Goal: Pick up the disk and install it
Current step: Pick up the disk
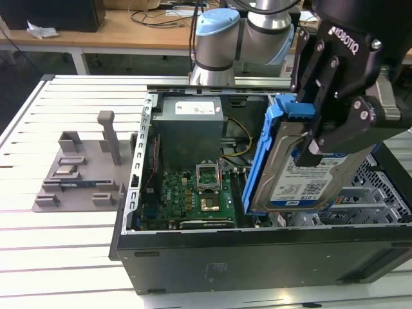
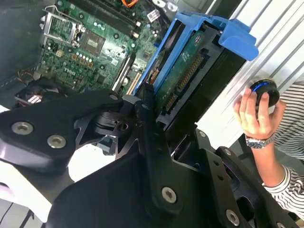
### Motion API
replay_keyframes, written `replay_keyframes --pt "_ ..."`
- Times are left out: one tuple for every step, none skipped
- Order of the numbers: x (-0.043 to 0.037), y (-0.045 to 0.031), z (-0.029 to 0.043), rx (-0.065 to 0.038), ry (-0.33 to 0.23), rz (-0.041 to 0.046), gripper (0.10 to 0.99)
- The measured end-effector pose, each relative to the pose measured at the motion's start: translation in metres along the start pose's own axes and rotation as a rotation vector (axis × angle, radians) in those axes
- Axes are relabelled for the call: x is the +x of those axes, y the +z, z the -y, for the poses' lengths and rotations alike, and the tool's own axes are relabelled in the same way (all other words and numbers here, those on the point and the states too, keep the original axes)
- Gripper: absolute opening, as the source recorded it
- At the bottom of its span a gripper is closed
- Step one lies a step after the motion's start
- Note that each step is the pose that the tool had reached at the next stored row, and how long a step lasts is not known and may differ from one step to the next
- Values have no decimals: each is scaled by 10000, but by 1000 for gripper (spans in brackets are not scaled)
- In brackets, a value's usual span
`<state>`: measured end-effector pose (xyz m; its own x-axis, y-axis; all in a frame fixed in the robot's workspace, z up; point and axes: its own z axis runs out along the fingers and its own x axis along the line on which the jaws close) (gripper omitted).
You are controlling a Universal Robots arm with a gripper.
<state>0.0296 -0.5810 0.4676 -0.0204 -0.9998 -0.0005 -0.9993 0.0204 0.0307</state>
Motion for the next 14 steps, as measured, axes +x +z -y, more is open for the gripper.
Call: replay_keyframes --pt "1 0 27 0 0 1 365" --pt "1 -2 47 0 0 0 365" --pt "1 -2 84 0 1 1 365" --pt "1 -3 106 1 0 0 365" --pt "1 -4 123 0 1 -1 365" --pt "0 -4 156 0 1 0 365" --pt "-1 -6 198 0 0 0 365" --pt "-1 -7 244 1 0 0 365" --pt "-2 -8 279 0 1 0 365" --pt "-2 -8 295 0 0 0 365" --pt "-3 -9 316 0 0 0 365" --pt "-4 -10 353 0 0 -1 365" --pt "-4 -11 388 0 0 0 365" --pt "-5 -12 415 0 1 -1 365"
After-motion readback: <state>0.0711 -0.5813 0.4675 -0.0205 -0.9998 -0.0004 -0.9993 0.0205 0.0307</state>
